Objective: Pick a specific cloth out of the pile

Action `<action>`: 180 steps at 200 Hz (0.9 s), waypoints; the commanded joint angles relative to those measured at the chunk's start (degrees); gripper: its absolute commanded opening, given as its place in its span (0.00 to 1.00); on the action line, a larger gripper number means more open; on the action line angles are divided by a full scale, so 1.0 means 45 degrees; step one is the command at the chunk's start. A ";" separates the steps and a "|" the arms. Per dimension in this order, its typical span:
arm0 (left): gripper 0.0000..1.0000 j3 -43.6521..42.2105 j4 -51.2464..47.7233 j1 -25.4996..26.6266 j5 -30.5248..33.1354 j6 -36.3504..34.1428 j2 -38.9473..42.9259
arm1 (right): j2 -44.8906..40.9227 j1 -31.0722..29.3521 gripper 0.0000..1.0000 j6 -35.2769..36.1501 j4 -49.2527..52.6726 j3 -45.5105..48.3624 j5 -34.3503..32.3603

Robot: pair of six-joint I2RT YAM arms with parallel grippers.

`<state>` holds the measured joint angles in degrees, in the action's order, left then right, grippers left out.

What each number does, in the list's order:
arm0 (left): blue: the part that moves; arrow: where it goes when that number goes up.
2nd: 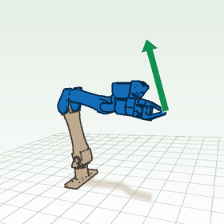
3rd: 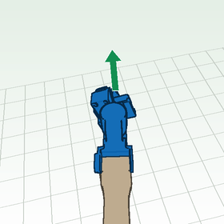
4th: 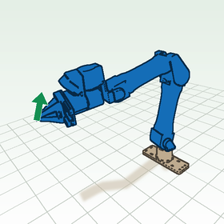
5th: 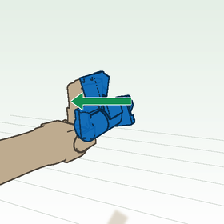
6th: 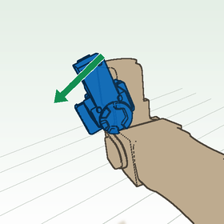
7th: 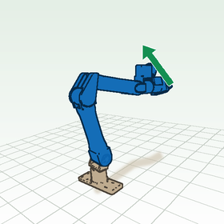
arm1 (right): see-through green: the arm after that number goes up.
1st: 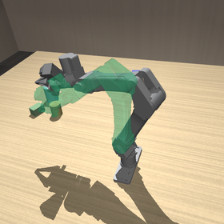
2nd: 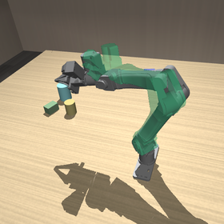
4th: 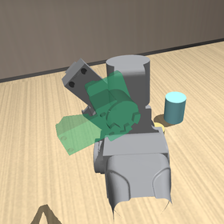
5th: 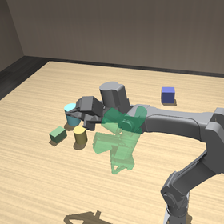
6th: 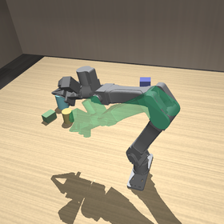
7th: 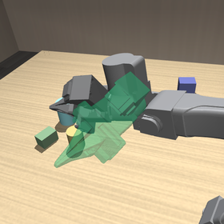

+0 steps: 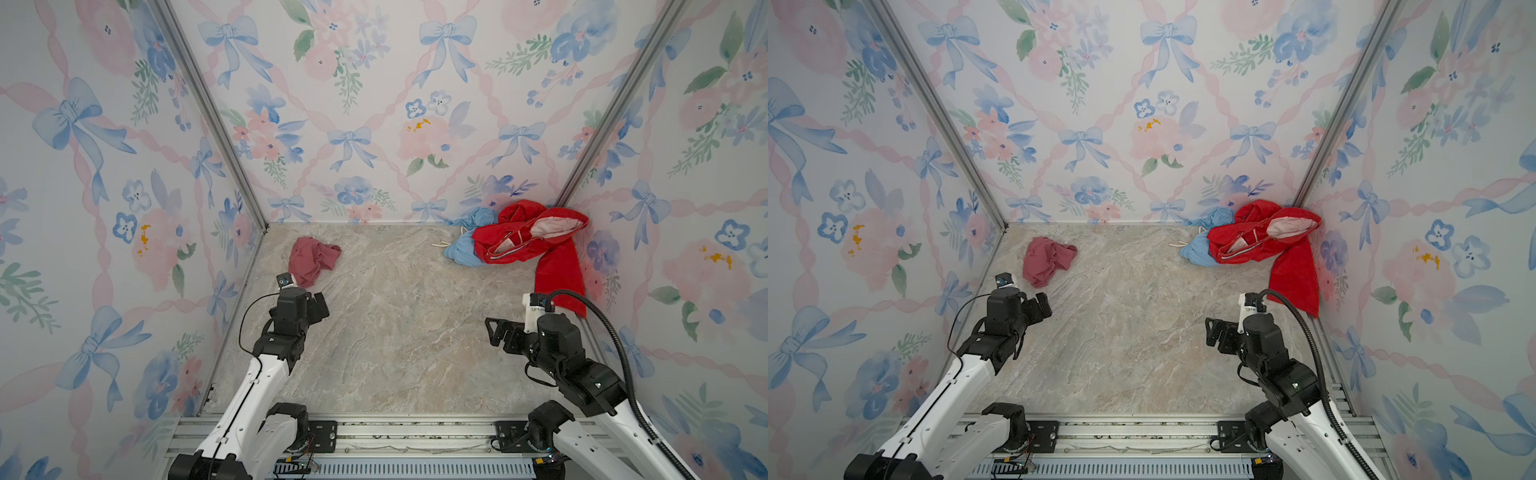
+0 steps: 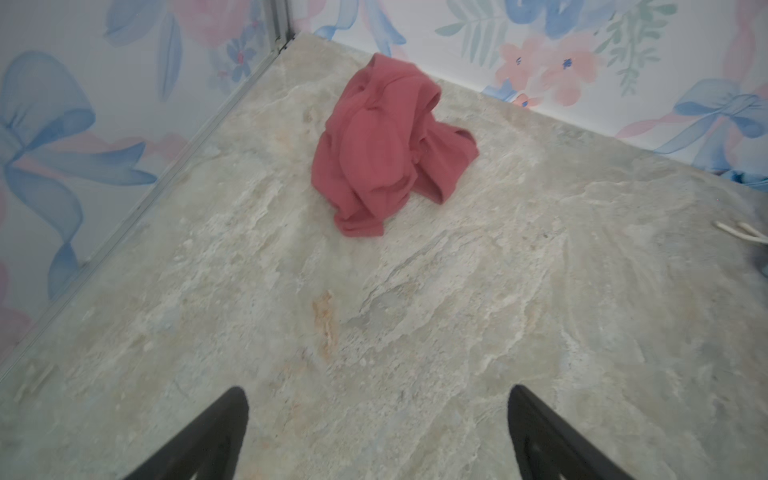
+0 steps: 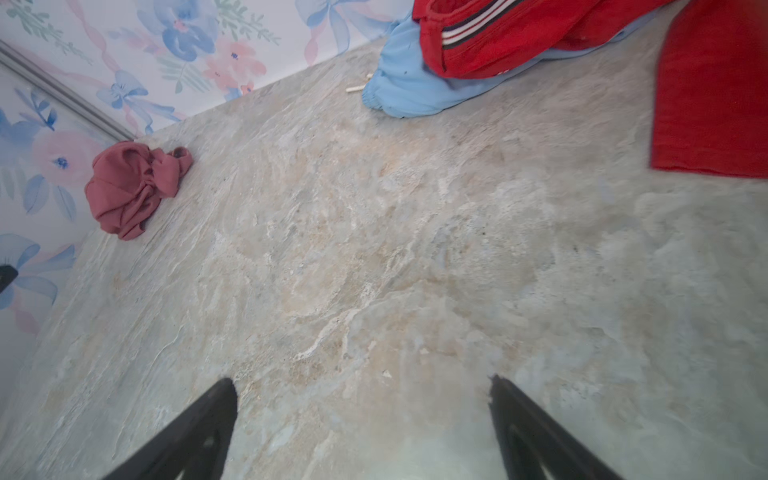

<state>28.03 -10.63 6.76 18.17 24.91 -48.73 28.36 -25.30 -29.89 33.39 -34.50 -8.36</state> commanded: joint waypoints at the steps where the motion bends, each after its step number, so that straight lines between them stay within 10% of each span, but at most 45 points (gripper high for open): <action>1: 0.98 -0.1564 0.1855 0.0638 0.3006 0.0496 0.1353 | -0.0943 0.0527 0.97 0.0920 -0.0065 0.0694 -0.0973; 38: 0.98 -0.4247 0.6741 0.1727 0.5092 -0.2087 0.2429 | -0.0954 0.0788 0.97 0.2644 -0.1894 0.1619 -0.1516; 82: 0.98 -0.5876 1.3417 0.1693 0.5807 -0.4799 -0.1291 | -0.0064 0.0798 0.97 0.4776 -0.4792 0.3197 -0.3057; 180: 0.98 -0.4854 2.0381 -0.1280 -0.1140 -0.4382 -0.8411 | 0.2522 0.2984 0.97 0.5370 -1.0691 0.5329 -0.3500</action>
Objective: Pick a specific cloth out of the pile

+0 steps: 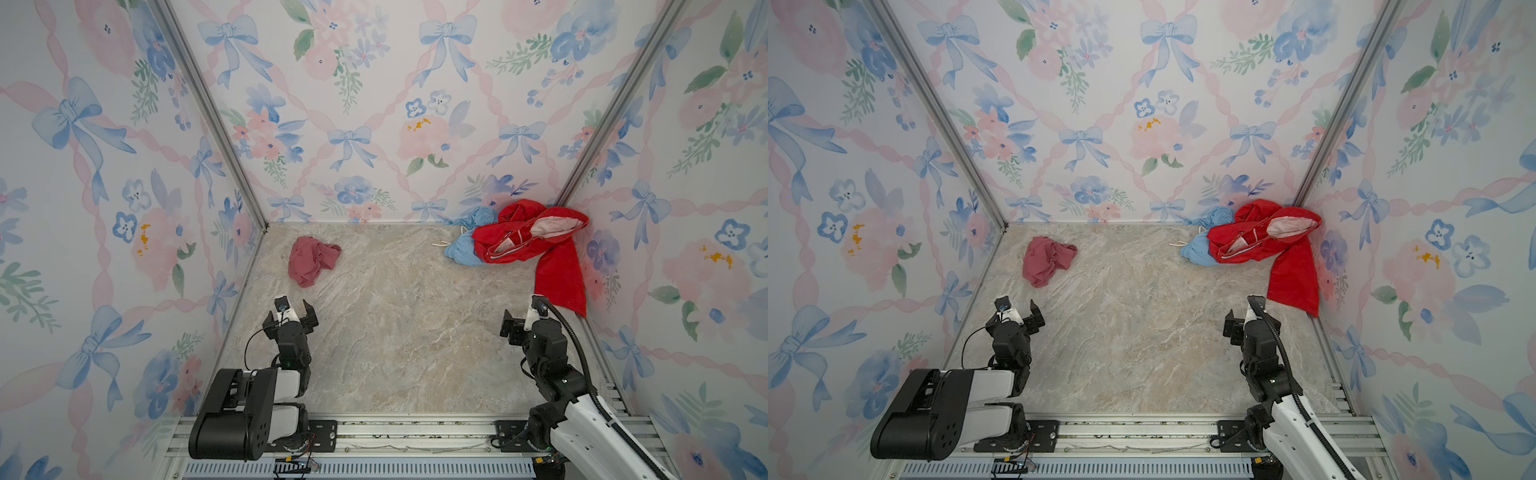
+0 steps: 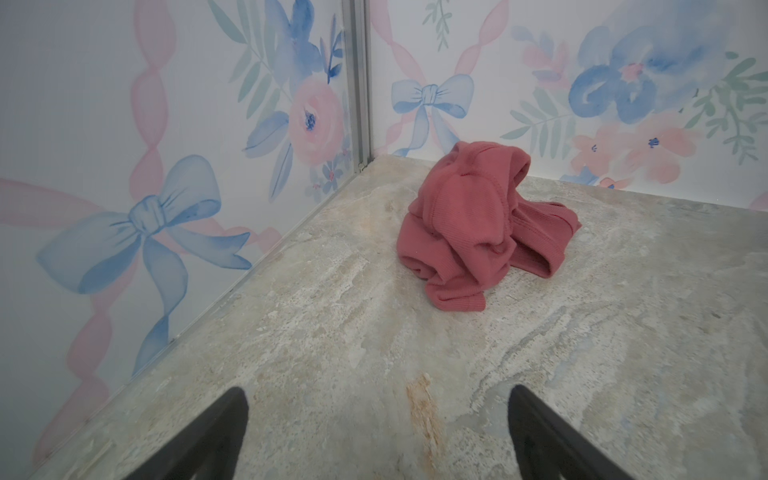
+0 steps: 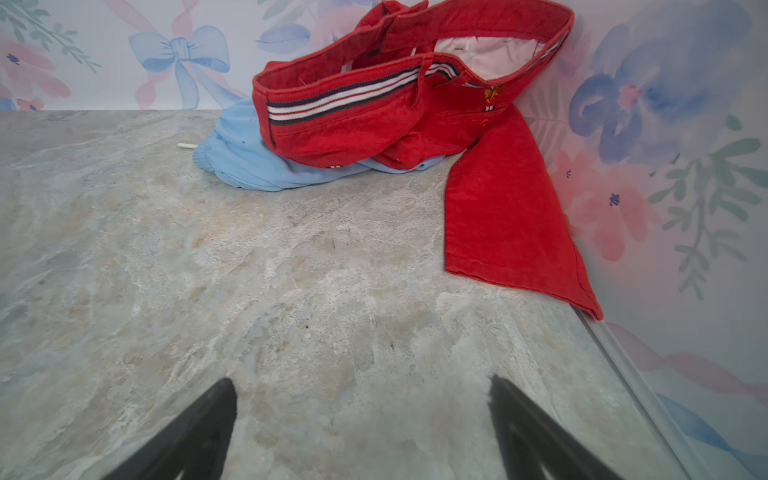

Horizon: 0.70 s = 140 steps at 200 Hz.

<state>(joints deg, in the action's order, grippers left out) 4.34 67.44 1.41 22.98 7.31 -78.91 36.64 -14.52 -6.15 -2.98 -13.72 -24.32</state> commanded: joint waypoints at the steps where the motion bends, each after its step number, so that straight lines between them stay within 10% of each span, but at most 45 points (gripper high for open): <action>1: 0.98 0.0436 0.2958 -0.0075 -0.2281 -0.0492 -0.1742 | 0.0722 0.0610 0.97 0.0087 -0.2711 0.0736 0.0068; 140: 0.98 0.1779 0.1270 0.0614 -0.1599 -0.1228 -0.2515 | 1.1133 0.2029 0.97 0.2372 -1.4586 0.0292 0.4970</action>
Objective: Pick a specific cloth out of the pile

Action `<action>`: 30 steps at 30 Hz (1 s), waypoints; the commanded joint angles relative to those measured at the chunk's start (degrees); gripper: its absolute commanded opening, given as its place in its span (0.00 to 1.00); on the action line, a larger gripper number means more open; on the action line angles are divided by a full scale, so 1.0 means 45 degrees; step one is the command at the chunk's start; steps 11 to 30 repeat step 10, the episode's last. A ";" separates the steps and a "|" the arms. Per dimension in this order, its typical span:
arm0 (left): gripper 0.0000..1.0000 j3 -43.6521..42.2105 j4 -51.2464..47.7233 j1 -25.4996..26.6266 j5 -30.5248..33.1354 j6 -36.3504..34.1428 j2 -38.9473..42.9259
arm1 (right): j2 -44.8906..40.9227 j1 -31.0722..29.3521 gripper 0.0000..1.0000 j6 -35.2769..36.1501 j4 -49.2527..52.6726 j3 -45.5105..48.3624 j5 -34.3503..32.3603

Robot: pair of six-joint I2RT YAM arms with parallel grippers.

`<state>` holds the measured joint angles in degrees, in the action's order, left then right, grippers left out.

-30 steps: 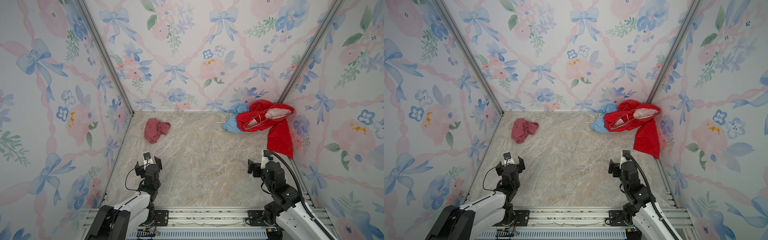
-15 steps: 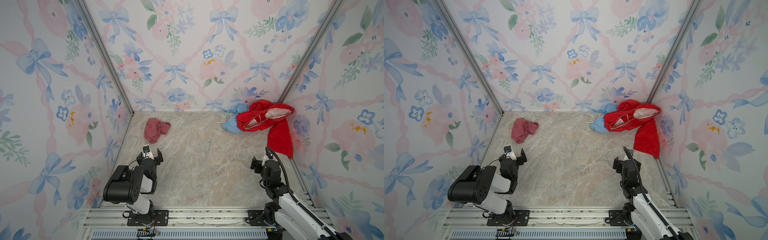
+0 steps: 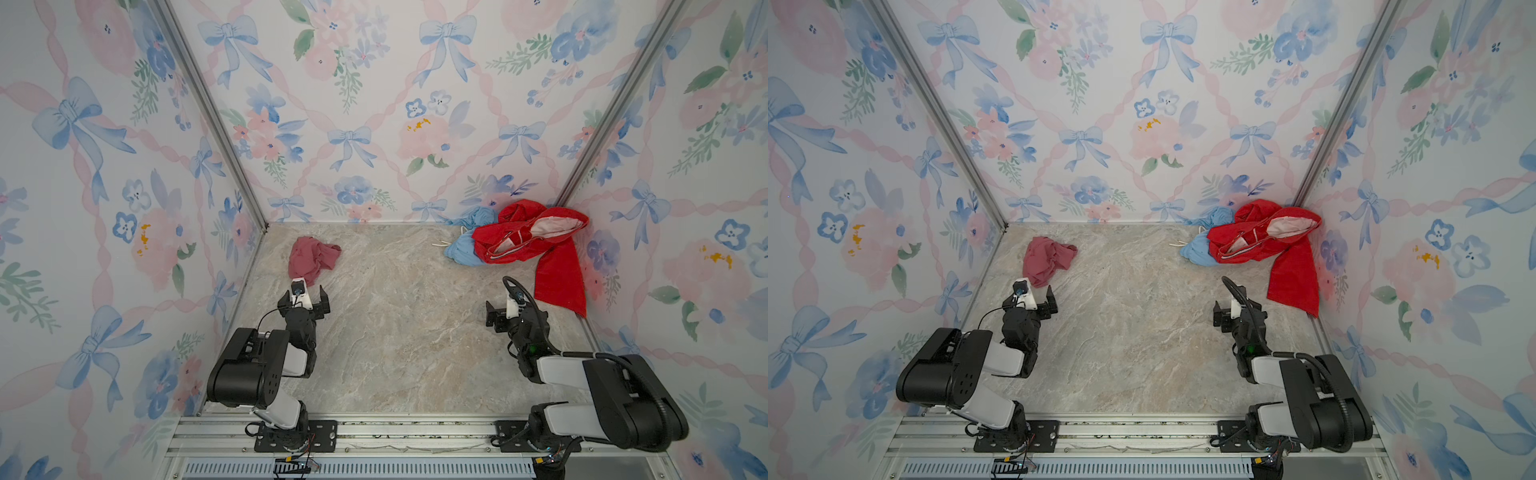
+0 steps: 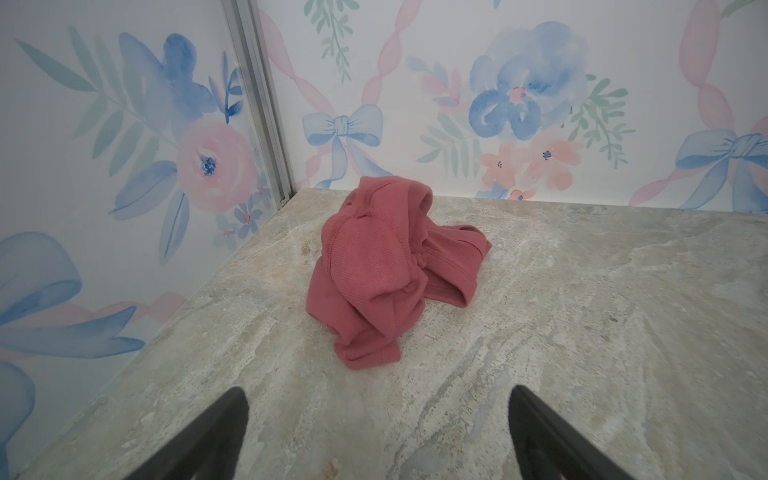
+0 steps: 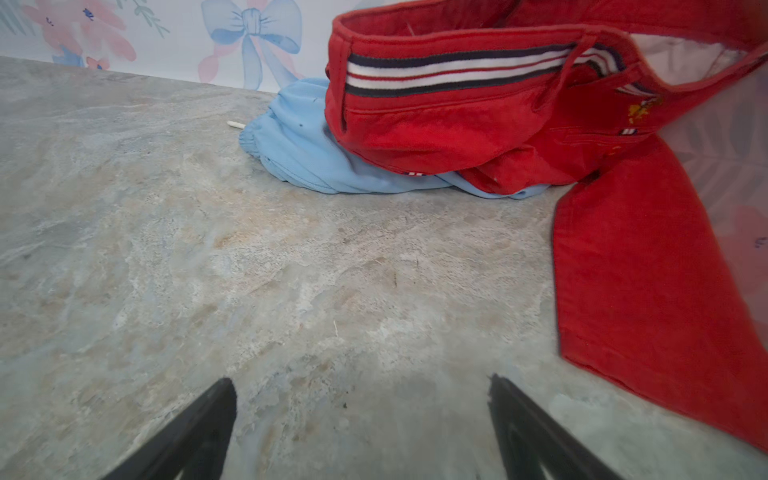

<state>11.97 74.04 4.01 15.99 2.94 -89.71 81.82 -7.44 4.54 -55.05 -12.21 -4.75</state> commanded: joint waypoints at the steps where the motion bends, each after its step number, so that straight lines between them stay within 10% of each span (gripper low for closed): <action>1: 0.98 0.0089 -0.0200 0.0041 -0.0051 -0.0259 -0.0110 | 0.1153 0.0478 0.97 -0.0056 -0.3058 -0.0032 0.0586; 10: 0.98 0.0116 -0.0379 -0.0022 -0.0177 -0.0180 -0.0056 | 0.1532 0.1567 0.97 -0.1107 0.0659 -0.2272 0.1473; 30: 0.98 0.0116 -0.0379 -0.0022 -0.0177 -0.0180 -0.0056 | 0.1532 0.1567 0.97 -0.1107 0.0659 -0.2272 0.1473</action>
